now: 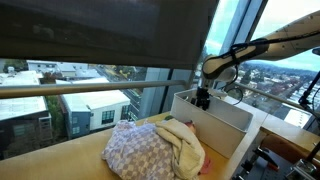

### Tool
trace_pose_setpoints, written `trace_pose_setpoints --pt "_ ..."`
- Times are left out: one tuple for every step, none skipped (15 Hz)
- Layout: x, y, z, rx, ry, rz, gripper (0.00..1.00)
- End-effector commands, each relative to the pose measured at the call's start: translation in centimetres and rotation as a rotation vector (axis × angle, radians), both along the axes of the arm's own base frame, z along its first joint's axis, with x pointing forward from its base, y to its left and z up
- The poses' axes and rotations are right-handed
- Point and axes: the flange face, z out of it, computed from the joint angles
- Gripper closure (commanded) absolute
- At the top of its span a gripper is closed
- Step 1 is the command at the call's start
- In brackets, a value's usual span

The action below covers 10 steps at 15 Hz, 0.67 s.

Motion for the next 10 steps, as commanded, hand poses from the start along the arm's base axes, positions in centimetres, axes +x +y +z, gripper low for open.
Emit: trace_pose_setpoints --pt "0.1 2.1 -2.3 0.000 0.040 0.059 0.00" --pt "-0.1 2.6 -3.0 -0.006 0.050 0.072 0.00" --pt "-0.3 3.1 -3.5 -0.011 0.059 0.081 0.16" --pt "-0.5 3.4 -3.8 -0.019 0.065 0.088 0.26" --pt "-0.5 3.7 -3.9 -0.020 0.068 0.093 0.32" --pt "-0.5 3.9 -3.7 -0.018 0.068 0.092 0.42" --pt "-0.4 3.9 -3.2 -0.013 0.066 0.088 0.49" --pt "-0.3 3.8 -2.7 -0.010 0.064 0.083 0.58" --pt "-0.2 3.6 -2.1 -0.004 0.063 0.073 0.64" --pt "-0.1 3.3 -1.4 0.000 0.061 0.065 0.71"
